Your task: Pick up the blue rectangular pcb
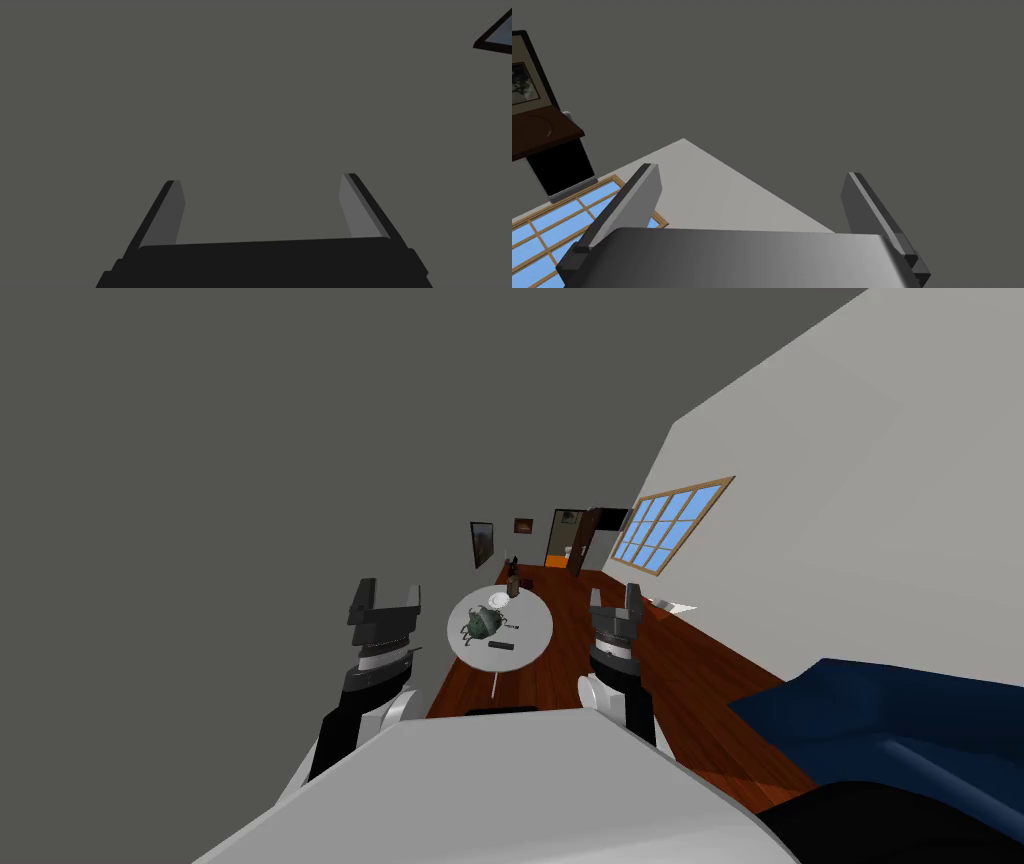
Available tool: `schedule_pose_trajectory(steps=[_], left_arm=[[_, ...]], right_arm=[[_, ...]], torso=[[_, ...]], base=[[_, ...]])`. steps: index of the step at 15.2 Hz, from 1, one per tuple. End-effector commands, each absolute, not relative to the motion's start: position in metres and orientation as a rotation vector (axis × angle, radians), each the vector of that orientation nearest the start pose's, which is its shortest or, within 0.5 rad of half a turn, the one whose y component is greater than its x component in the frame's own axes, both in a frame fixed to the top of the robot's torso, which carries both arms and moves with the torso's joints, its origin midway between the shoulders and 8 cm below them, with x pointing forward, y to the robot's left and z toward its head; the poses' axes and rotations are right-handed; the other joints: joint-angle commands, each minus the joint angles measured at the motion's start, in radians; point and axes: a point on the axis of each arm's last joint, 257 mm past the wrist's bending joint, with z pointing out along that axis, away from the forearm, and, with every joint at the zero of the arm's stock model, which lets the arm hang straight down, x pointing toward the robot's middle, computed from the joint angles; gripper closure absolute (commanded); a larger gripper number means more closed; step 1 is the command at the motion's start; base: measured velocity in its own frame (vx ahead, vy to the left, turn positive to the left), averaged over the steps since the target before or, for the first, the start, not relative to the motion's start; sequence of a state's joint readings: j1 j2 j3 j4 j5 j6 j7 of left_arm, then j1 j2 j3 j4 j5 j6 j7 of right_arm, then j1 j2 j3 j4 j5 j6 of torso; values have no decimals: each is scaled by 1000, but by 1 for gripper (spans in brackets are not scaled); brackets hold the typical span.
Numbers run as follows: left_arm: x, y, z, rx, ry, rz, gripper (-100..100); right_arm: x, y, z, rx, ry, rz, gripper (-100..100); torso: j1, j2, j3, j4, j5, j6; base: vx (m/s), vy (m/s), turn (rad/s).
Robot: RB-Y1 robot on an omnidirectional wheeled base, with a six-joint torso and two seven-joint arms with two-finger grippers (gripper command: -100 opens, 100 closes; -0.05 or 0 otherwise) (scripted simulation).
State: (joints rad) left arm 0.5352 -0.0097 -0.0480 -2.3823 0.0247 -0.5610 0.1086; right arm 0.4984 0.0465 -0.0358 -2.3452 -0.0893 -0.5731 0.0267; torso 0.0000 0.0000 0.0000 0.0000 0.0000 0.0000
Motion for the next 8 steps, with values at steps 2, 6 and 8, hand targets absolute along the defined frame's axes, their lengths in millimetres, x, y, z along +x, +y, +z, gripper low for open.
schedule_pose_trajectory(steps=[2, 6, 8], left_arm=[[310, 267, 69, -614, 469, -1483, 0], [310, 267, 69, -614, 469, -1484, 0], [310, 267, 69, -614, 469, -1483, 0]], right_arm=[[317, -294, 62, 594, 478, 1323, -100], [338, -277, 40, 562, 623, 1313, -100], [346, -271, 29, 552, 685, 1304, -100]], torso=[[0, 2, 1, 0, 0, 0], [0, 6, 4, 1, 0, 0], [-1, 5, 3, 1, 0, 0]], base=[[-61, 10, 53], [-87, 3, 121], [-64, -2, 138]])
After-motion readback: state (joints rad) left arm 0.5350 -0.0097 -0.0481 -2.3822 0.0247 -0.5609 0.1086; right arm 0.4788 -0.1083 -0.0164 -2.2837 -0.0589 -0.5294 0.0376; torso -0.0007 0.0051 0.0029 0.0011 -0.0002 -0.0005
